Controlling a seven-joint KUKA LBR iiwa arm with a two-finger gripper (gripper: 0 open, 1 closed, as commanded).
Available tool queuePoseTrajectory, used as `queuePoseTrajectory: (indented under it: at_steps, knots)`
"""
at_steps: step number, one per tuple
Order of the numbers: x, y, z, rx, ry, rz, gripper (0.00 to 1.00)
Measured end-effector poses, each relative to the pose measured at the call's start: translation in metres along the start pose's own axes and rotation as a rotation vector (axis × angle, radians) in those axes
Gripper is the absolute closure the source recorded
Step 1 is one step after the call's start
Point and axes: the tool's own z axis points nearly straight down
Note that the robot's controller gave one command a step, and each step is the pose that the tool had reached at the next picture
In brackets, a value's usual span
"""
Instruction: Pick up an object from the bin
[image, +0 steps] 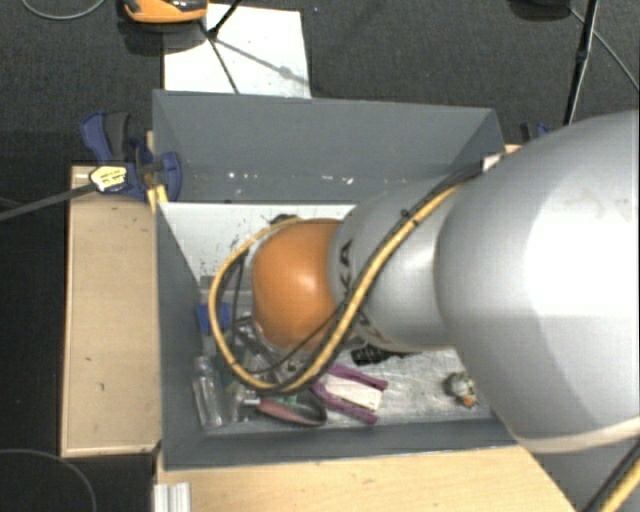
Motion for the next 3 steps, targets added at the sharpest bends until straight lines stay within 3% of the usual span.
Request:
queuePoseTrajectory:
  at_steps: [1,2,3]
  knots:
    - [-0.003,-0.001,0.000,-0.001,-0.008,0.010,1.00]
    - [-0.003,-0.005,-0.081,0.014,0.018,0.025,1.00]
    - [-0.011,0.005,-0.116,0.015,0.021,0.030,1.00]
